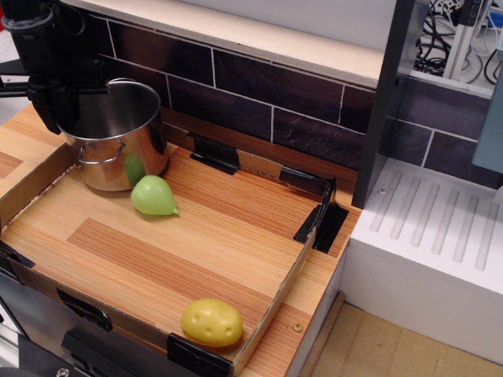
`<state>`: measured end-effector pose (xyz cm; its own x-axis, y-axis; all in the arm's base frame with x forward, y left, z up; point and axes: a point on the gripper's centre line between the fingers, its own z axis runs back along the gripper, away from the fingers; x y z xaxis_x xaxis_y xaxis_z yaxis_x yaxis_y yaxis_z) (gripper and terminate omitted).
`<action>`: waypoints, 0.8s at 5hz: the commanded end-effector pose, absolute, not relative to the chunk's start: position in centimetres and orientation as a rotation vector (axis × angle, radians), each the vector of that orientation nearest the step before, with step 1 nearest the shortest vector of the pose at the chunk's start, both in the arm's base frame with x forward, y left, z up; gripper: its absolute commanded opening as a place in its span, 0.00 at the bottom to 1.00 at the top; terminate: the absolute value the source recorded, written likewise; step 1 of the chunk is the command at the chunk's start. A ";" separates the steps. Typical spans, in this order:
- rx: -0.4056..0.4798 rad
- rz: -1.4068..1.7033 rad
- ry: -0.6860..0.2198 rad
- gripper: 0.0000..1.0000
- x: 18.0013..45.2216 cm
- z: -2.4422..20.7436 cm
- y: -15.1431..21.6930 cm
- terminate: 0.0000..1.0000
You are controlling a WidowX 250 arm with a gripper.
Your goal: Topple metal pot
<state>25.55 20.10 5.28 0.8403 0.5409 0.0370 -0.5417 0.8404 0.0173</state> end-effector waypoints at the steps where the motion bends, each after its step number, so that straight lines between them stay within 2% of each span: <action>1: 0.034 0.615 -0.106 0.00 25.0 11.1 22.8 0.00; 3: -0.003 0.594 -0.133 0.00 23.2 16.1 23.0 0.00; 4: -0.018 0.572 -0.132 0.00 22.7 17.3 20.7 0.00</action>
